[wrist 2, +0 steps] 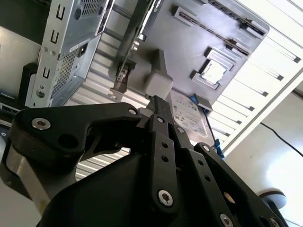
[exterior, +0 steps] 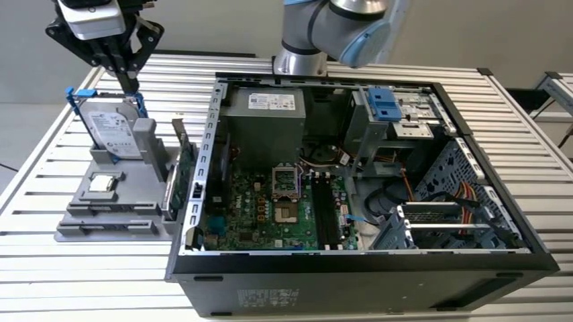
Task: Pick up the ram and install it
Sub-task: 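Reach for the ram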
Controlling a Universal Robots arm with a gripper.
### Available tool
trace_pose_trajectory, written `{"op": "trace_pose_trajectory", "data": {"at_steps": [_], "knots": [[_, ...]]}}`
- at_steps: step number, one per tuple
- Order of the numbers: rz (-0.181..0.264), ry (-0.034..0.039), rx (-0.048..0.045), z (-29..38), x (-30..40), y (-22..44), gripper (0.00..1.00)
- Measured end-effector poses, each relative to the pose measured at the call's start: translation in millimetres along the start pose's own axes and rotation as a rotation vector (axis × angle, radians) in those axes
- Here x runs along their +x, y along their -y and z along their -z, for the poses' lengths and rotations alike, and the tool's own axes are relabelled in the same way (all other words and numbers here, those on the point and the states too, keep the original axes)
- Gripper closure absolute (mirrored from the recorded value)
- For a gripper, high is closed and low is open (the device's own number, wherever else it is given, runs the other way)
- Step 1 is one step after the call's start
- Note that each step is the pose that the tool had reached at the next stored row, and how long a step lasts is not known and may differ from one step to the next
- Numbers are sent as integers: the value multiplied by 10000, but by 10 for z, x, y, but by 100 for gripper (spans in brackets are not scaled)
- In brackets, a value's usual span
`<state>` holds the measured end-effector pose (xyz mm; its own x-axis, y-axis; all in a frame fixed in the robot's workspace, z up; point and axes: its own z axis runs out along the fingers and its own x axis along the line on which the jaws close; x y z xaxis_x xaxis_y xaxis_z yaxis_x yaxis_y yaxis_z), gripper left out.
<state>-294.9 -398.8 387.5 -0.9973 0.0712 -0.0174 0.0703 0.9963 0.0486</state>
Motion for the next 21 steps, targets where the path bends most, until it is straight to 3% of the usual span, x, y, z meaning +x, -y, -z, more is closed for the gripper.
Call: {"op": "trace_pose_trajectory", "data": {"at_steps": [6,13,21], "knots": [[39,-2,-1,0,75,5,100],[388,-19,-7,-1,149,11,100],[392,-19,-7,0,233,17,100]]}}
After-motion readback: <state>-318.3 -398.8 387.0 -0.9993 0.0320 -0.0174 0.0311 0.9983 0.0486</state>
